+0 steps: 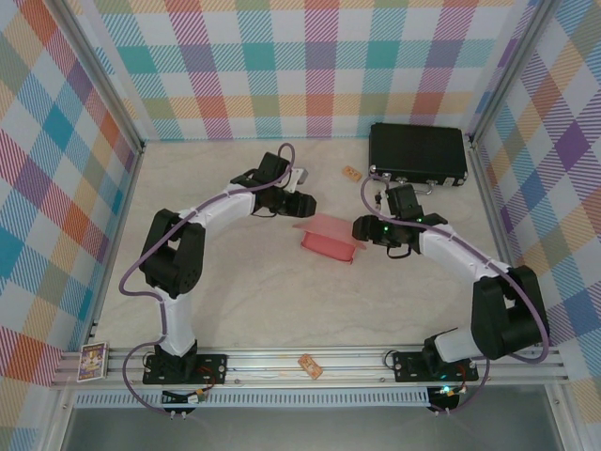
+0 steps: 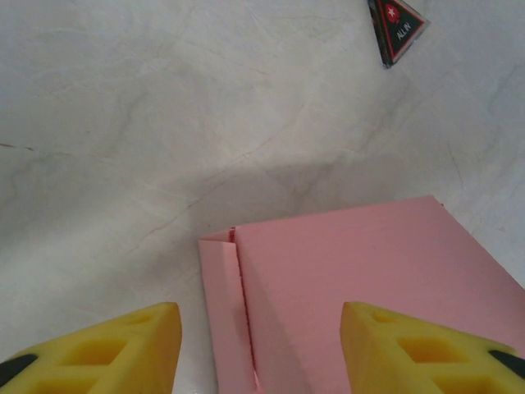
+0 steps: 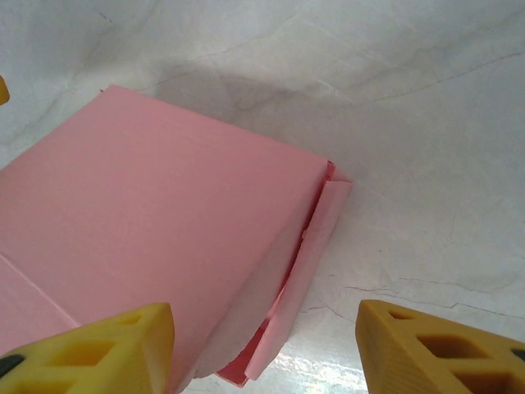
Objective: Fold the paper box
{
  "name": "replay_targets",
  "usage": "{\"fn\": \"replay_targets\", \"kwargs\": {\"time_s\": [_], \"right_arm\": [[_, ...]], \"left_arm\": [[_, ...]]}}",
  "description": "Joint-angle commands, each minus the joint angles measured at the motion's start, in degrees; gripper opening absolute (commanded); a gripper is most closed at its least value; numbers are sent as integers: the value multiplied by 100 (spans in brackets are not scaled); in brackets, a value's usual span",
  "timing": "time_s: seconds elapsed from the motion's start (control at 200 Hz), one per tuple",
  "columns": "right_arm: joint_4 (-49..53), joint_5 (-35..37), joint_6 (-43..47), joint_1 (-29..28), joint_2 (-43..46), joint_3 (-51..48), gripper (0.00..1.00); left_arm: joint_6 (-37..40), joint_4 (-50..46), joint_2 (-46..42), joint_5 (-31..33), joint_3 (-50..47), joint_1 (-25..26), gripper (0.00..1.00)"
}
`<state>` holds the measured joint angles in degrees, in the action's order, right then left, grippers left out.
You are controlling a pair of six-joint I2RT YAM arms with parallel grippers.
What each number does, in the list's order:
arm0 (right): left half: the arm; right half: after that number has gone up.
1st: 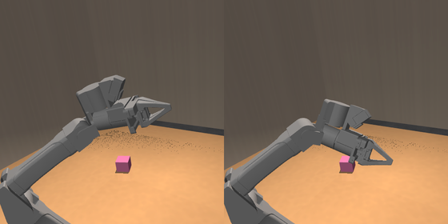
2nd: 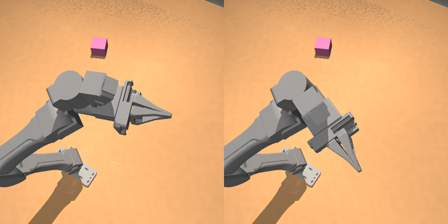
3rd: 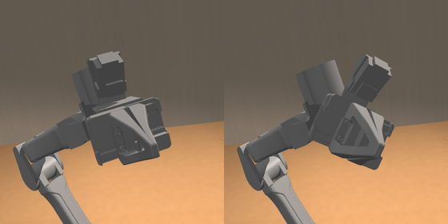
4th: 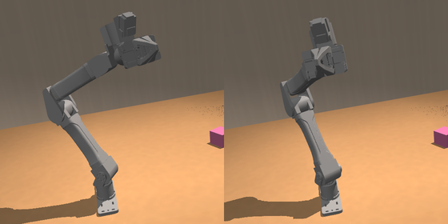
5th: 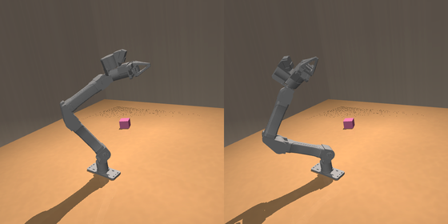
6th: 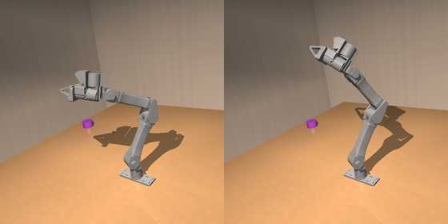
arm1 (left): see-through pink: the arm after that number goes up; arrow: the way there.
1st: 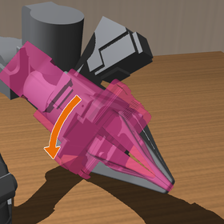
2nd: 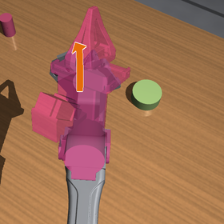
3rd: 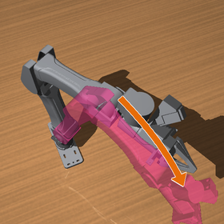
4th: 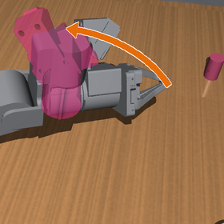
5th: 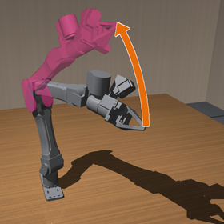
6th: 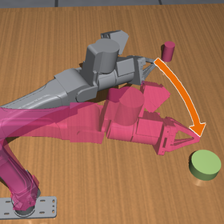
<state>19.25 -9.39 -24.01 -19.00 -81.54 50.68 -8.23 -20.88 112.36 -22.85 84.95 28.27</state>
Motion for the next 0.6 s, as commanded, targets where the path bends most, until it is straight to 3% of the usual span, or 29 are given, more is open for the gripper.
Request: {"fn": "replay_targets", "kwargs": {"time_s": [0.0,0.595], "right_arm": [[-78,-182,-125,20,-161,-125,60],[-321,-160,-219,11,-751,-279,52]], "left_arm": [[-47,-184,62,-308,-131,28,51],[-168,-278,321,-511,-513,152,37]]}}
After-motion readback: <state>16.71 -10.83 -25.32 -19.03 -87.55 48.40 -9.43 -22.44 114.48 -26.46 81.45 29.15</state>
